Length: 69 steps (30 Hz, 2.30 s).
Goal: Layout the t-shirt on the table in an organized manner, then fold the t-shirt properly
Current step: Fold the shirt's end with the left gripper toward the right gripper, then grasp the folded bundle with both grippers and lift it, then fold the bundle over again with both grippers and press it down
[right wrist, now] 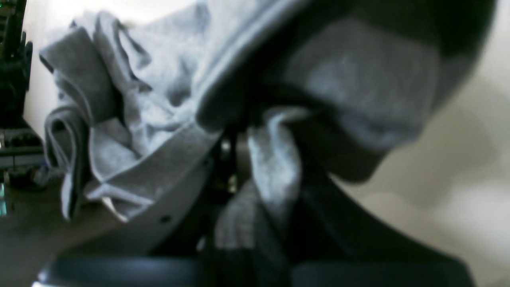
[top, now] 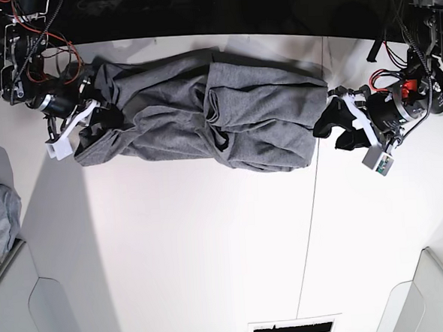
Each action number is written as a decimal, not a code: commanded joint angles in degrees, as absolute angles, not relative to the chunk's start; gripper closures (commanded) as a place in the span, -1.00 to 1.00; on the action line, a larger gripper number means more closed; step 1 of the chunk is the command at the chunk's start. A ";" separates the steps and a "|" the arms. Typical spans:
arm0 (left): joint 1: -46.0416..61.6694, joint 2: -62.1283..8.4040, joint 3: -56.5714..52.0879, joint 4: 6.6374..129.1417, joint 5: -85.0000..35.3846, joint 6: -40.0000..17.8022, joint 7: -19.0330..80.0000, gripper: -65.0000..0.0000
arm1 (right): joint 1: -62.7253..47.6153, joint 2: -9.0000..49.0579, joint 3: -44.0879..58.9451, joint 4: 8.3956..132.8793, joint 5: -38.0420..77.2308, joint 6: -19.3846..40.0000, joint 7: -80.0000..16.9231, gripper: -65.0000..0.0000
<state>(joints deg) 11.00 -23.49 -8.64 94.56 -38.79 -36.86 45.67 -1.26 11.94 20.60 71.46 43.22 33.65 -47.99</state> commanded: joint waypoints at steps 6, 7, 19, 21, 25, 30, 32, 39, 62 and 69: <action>16.19 -23.14 -8.78 94.89 -39.59 -37.06 41.19 -0.22 | 0.67 15.68 26.79 76.05 45.71 33.87 -47.31 1.00; 16.62 -22.39 -8.43 94.61 -39.59 -37.06 40.88 -0.22 | 0.80 16.03 27.27 76.86 46.13 33.87 -47.64 1.00; 13.06 -13.21 1.56 81.19 -36.56 -37.04 36.07 -0.22 | 1.08 8.95 21.93 92.20 49.17 33.89 -50.39 1.00; 13.02 -12.86 1.61 81.14 -36.60 -37.04 36.01 -0.22 | 1.08 6.17 19.46 93.95 48.73 33.89 -50.39 1.00; 13.02 -12.86 1.61 81.14 -36.56 -37.04 36.18 -0.22 | 1.72 0.60 13.61 94.70 47.48 33.89 -48.80 1.00; 13.06 -12.88 1.61 81.14 -36.56 -37.06 36.23 -0.22 | 2.17 -4.75 4.49 94.37 38.17 33.87 -44.60 1.00; 13.04 -12.88 1.61 81.14 -36.56 -37.04 36.23 -0.22 | 2.20 -5.69 0.25 93.60 32.93 33.87 -42.37 1.00; 13.04 -13.06 1.58 81.14 -37.39 -37.06 37.78 -0.22 | 2.22 -5.76 -11.20 92.75 26.33 33.26 -37.69 -0.23; 15.35 -22.06 -13.39 98.56 -56.62 -40.00 45.69 0.67 | 16.16 -5.69 0.27 88.40 15.14 31.31 -31.48 1.00; 13.87 -19.16 1.87 102.52 -44.53 -40.00 40.29 0.69 | 24.58 -5.69 0.27 66.35 11.79 32.05 -25.41 1.00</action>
<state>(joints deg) 14.06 -18.72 2.33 101.69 -42.61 -39.55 41.32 23.05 -5.41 0.30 65.06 10.98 31.77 -27.00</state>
